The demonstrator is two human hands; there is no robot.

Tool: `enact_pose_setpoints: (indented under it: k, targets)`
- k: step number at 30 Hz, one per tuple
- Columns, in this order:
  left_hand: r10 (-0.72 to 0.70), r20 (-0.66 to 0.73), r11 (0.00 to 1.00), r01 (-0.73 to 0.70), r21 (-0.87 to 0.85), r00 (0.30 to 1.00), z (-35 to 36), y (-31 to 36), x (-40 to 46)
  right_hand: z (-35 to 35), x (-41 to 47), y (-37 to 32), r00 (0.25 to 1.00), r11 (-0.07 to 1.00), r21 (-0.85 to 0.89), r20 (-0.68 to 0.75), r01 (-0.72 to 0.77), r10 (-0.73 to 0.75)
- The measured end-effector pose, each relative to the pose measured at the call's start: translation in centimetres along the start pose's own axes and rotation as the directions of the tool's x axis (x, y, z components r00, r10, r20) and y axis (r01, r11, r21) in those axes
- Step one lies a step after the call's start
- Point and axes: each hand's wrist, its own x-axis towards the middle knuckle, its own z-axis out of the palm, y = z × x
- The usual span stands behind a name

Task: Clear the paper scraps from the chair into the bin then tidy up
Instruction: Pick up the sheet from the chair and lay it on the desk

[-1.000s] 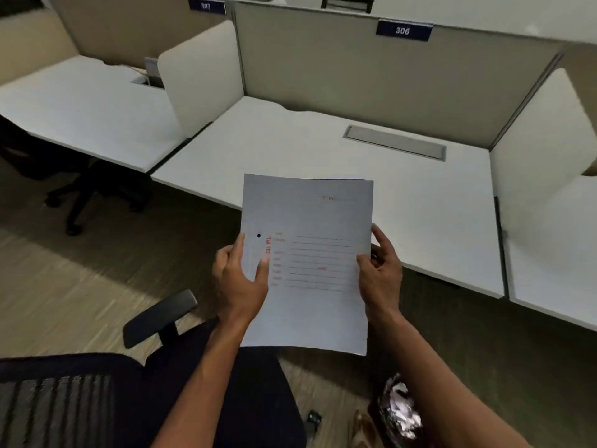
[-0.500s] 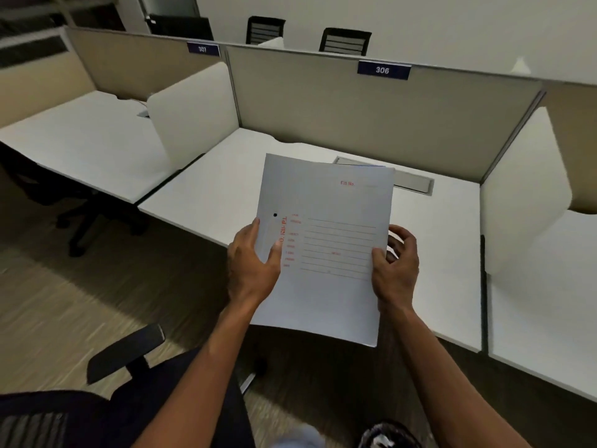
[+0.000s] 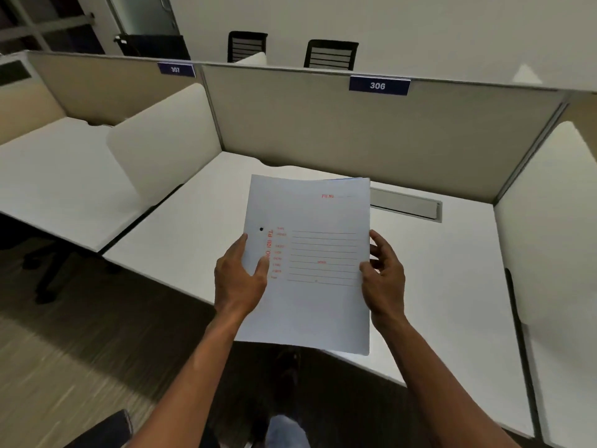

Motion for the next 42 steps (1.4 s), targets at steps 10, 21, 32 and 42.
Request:
enact_pose_setpoints:
  k: [10, 21, 32, 42]
  targets:
    - [-0.032, 0.123, 0.996, 0.022, 0.083, 0.992, 5.2, -5.0, 26.8, 16.1, 19.1, 4.3, 0.970, 0.987, -0.029, -0.188, -0.160, 0.152]
    - [-0.205, 0.262, 0.979, 0.201, 0.040, 0.943, 12.7, -9.0, 46.9, 26.2, 35.7, 10.2, 0.842, 0.920, 0.007, -0.401, -0.392, 0.361]
    - [-0.260, 0.431, 0.965, 0.247, 0.086, 0.864, 23.3, -13.3, 58.3, 30.1, 46.1, 19.0, 0.864, 0.851, -0.171, -0.195, -0.496, 0.465]
    - [-0.220, 0.533, 0.975, 0.176, 0.133, 0.817, 28.6, -17.1, 62.7, 30.9, 49.6, 24.7, 0.921, 0.719, -0.631, 0.016, -0.292, 0.389]
